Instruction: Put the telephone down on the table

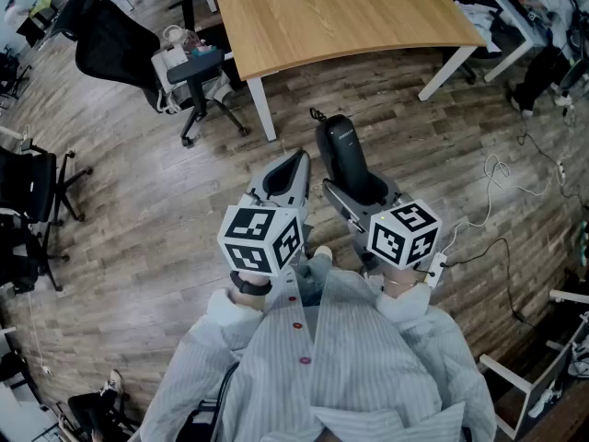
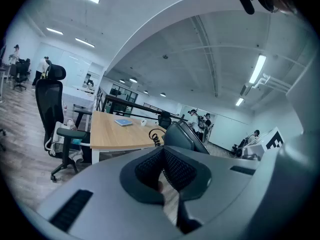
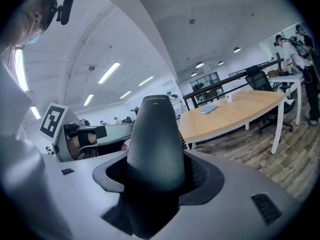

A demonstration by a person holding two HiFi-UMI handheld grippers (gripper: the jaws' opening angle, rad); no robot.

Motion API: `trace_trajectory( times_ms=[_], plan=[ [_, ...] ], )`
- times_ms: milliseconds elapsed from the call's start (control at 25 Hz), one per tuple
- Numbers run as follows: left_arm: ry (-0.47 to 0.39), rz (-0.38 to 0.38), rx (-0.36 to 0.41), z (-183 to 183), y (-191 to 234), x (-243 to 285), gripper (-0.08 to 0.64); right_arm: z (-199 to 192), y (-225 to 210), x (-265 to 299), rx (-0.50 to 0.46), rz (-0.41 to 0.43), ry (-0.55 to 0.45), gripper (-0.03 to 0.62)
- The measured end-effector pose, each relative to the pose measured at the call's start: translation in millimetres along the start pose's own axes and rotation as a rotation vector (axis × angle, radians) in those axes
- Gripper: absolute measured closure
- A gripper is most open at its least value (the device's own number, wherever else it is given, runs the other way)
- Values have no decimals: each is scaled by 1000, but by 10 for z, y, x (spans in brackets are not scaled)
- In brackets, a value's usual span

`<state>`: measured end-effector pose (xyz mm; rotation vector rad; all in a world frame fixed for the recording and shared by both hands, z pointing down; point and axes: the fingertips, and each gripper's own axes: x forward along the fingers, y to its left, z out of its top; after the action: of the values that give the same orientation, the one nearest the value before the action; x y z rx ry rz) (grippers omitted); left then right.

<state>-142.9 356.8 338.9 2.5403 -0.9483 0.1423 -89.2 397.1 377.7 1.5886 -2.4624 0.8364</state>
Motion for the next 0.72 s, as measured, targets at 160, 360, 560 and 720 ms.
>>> trace_trajectory(
  times_ms=[160,360,560,720],
  plan=[
    [-4,-6,11,7,-109,-7,551,-3,1,-95,-3,4,-8,302],
    [-2,-8,22,-12,-280,22,552,-5,-30,-238,18,29,-26,302],
    [-2,-2,33,-71,-402,11,552,-63,-61,-345,20,43,-25,302],
    [-12,6,41,-97,-498,7,552,-90,-114,-434,22,53,-31,302]
  ],
)
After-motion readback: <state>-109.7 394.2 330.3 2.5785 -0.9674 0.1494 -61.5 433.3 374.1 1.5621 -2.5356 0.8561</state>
